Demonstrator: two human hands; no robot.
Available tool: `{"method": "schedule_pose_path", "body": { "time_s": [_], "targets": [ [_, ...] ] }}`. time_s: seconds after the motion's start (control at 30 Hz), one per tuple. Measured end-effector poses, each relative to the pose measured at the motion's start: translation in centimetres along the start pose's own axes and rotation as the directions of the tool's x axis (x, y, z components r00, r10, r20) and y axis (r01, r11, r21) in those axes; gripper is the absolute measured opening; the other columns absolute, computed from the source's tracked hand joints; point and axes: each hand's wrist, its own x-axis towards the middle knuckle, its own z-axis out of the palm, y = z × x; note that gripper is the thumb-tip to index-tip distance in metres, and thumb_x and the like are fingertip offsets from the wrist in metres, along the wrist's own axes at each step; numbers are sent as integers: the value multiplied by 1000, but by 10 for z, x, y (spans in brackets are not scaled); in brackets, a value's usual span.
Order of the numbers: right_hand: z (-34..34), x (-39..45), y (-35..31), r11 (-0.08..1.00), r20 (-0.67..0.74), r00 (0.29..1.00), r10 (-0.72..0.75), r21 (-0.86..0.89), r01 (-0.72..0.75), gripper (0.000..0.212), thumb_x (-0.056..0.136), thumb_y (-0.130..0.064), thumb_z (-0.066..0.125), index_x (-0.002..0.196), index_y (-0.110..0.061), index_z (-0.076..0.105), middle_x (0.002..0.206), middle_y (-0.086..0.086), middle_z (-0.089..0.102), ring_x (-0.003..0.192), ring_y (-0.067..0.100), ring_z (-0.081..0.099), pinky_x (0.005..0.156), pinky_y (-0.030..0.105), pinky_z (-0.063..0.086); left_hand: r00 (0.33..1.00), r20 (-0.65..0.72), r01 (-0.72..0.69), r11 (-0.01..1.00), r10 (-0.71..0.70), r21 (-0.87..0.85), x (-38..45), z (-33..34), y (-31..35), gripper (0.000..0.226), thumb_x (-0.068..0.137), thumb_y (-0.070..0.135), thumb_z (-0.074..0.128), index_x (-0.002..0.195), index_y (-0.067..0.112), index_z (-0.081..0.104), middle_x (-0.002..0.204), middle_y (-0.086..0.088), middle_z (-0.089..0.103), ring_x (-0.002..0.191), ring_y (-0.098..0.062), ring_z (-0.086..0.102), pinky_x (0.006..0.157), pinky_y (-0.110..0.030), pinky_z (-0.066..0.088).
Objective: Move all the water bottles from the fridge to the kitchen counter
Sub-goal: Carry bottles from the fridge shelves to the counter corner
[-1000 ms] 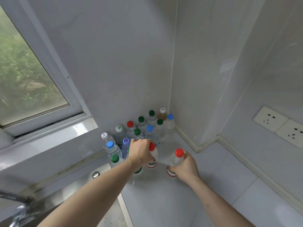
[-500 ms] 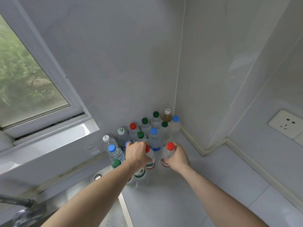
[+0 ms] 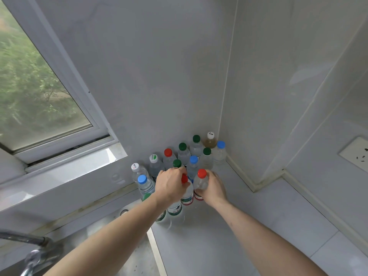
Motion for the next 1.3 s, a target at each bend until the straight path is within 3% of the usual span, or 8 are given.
{"method": "schedule_pose_path", "body": {
  "time_s": [0.23, 0.43, 0.53, 0.7, 0.87, 1.03, 1.17, 1.3],
  "targets": [
    [2, 1, -4, 999, -27, 1000, -7, 37, 8, 59, 72, -21, 92, 122, -22, 60, 123, -2, 65, 114, 21, 62, 97, 36, 53, 1000, 16, -1, 1000, 1, 6, 0, -1, -1, 23, 93, 40, 69, 110, 25, 65, 104, 4, 72, 92, -24, 66, 76, -37, 53],
    [0, -5, 4, 999, -2, 1000, -10, 52, 11, 68, 72, -21, 93, 130, -24, 56, 130, -1, 62, 122, 22, 60, 103, 40, 52, 999, 45, 3, 1000, -2, -10, -6, 0, -9, 57, 89, 48, 73, 137, 25, 52, 127, 3, 65, 105, -23, 66, 81, -37, 58],
    [-5, -13, 8, 996, 9, 1000, -17, 85, 16, 74, 70, -21, 94, 133, -24, 55, 131, 0, 61, 121, 24, 60, 101, 40, 53, 999, 44, 30, 999, -30, 18, -19, -3, -23, 68, 86, 54, 73, 141, 25, 46, 130, 3, 63, 110, -24, 64, 88, -40, 56],
    [0, -43, 22, 996, 8, 1000, 21, 88, -22, 82, 79, -13, 84, 149, -15, 42, 144, 13, 50, 133, 32, 53, 103, 33, 43, 998, 51, 16, 996, -21, 92, -48, -7, -47, 47, 89, 45, 71, 128, 28, 51, 118, 5, 64, 100, -21, 61, 81, -32, 49],
    [5, -70, 31, 989, 53, 993, 109, 90, -114, 103, 80, -11, 83, 161, -11, 20, 162, 12, 30, 146, 30, 39, 112, 29, 35, 998, 42, 33, 998, -35, 57, -62, -8, -56, 31, 97, 43, 62, 123, 31, 50, 113, 7, 68, 92, -20, 66, 72, -33, 56],
    [-8, -93, 30, 985, 62, 992, 106, 129, -113, 100, 78, -16, 84, 159, -19, 25, 159, 7, 34, 134, 27, 52, 108, 38, 48, 999, 29, 16, 999, -17, 50, -64, -11, -50, 36, 100, 45, 57, 130, 27, 49, 115, 3, 68, 92, -20, 64, 75, -31, 50],
    [-32, -123, 30, 981, 93, 989, 113, 149, -126, 87, 80, -21, 83, 154, -23, 36, 150, -1, 46, 121, 20, 58, 98, 32, 52, 999, -20, 40, 999, -39, 12, -74, -19, -39, 62, 92, 46, 66, 145, 22, 42, 127, -2, 62, 110, -28, 59, 93, -38, 45],
    [-58, -166, 26, 989, 65, 993, 99, 107, -106, 72, 86, -23, 77, 150, -26, 45, 148, -4, 52, 127, 16, 56, 100, 28, 49, 995, -85, -62, 991, 52, -119, -106, -32, -16, 61, 92, 41, 69, 145, 23, 45, 138, -1, 57, 122, -29, 53, 102, -41, 43]
  ]
}}
